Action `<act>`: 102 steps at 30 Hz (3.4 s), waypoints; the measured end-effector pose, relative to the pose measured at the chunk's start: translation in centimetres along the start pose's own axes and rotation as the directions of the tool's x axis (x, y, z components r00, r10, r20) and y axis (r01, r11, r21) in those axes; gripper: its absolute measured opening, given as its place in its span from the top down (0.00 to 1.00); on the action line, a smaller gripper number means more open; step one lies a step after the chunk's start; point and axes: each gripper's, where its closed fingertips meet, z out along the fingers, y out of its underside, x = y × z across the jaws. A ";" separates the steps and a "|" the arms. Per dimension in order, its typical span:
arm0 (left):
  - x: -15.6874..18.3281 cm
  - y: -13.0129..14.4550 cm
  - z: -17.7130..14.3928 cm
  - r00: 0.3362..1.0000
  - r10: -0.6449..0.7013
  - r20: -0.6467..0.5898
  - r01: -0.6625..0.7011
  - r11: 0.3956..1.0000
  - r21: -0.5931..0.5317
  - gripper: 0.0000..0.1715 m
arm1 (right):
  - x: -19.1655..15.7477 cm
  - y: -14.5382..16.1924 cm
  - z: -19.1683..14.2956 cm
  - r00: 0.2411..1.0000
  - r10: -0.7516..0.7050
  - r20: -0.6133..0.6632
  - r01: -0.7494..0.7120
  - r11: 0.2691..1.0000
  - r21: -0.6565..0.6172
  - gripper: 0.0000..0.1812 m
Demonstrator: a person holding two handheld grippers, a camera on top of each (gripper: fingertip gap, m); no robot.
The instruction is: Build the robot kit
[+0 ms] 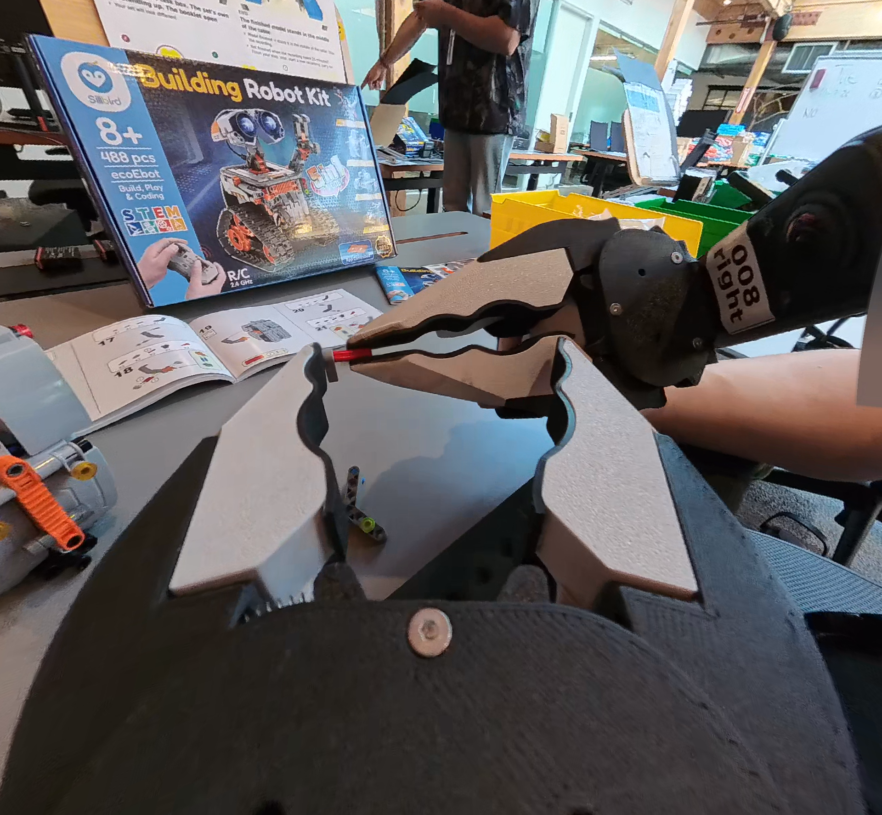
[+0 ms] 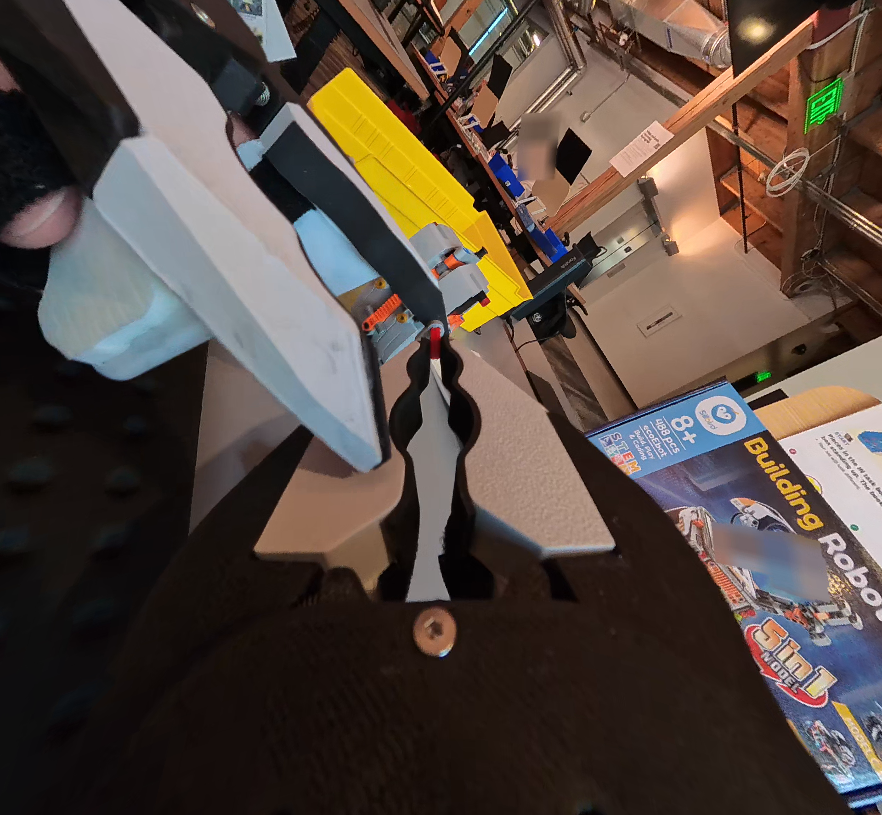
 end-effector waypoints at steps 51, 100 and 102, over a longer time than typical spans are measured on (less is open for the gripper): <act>1.1 3.5 0.8 0.999 -0.034 -0.024 0.029 0.979 -0.201 0.18 | -2.3 3.0 1.1 0.961 0.222 0.164 -0.193 0.965 -0.179 0.98; 1.4 2.3 1.5 0.997 -0.078 0.021 0.080 0.993 -0.085 0.08 | -1.8 2.6 1.5 0.825 0.545 0.149 -0.529 0.838 -0.136 0.98; 1.4 2.1 1.5 0.995 -0.103 0.020 0.104 0.992 -0.074 0.08 | -1.7 2.5 1.6 0.818 0.557 0.139 -0.542 0.829 -0.135 0.98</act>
